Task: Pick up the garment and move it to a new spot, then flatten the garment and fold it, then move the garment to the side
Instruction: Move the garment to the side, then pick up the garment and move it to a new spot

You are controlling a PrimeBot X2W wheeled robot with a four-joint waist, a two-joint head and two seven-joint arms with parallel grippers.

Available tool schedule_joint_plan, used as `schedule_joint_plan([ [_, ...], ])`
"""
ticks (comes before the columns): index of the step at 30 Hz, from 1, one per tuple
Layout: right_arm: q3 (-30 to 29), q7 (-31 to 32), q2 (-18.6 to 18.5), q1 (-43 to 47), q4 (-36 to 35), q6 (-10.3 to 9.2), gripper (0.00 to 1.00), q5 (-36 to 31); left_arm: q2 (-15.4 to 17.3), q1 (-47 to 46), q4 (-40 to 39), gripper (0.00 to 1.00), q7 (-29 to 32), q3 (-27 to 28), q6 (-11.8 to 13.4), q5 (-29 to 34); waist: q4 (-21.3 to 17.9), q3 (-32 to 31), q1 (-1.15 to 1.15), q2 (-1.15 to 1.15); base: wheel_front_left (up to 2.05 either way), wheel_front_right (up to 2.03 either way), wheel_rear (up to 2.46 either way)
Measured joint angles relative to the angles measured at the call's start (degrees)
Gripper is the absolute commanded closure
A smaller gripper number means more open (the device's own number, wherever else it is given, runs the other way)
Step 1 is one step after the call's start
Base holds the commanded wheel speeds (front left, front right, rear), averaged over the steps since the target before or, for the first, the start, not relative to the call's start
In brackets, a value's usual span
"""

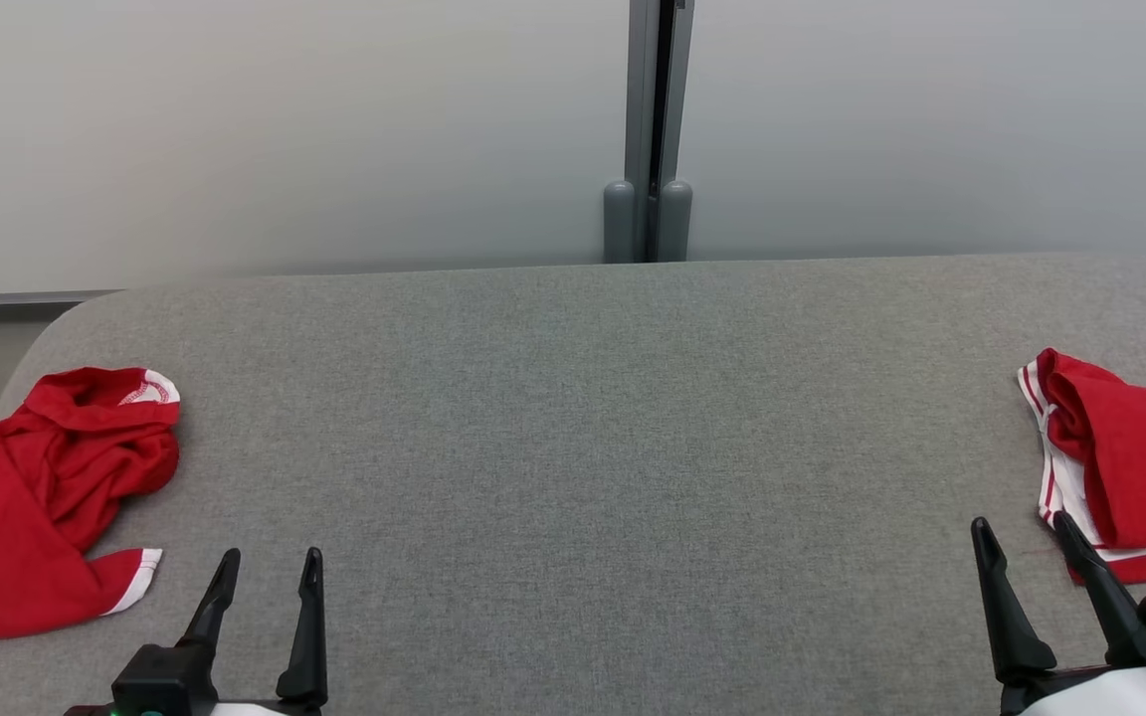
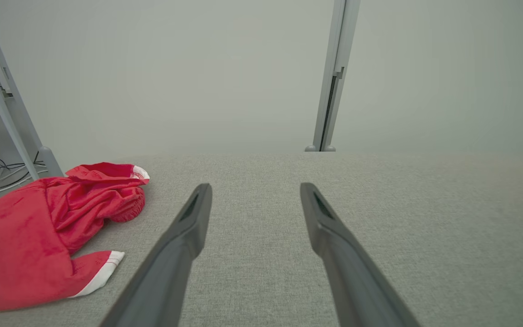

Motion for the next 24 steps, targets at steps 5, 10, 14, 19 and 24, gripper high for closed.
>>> schedule_joint_plan([
  [5,-0.2,0.5,0.3,0.5,-0.6,0.01,0.0,-0.1,0.3,0.3,0.0,0.0,0.4,-0.2,0.1,0.0,-0.1,-0.4,0.0,0.0,0.0,0.0,0.0],
  [10,-0.7,0.8,0.4,0.6,-0.7,0.0,0.0,-0.4,0.3,0.3,0.3,0.0,0.5,-0.4,0.3,-0.1,-0.1,-0.5,0.0,0.0,0.0,0.0,0.0],
  [14,-0.9,1.0,0.4,0.6,-0.6,0.01,0.0,-0.5,0.3,0.3,0.6,0.0,0.5,-0.5,0.3,-0.5,-0.1,-0.5,0.0,0.0,0.0,0.0,0.0],
  [19,-1.0,1.3,0.4,0.6,-0.6,0.01,0.0,-0.5,0.3,0.2,1.0,0.0,0.3,-0.5,0.4,-0.7,0.1,-0.7,0.0,0.0,0.0,0.0,0.0],
  [24,-0.9,1.5,0.4,0.6,-0.7,0.01,0.0,-0.5,0.3,-0.7,1.2,0.0,0.2,-0.5,0.6,-0.9,0.9,-0.8,0.0,0.0,0.0,0.0,0.0],
])
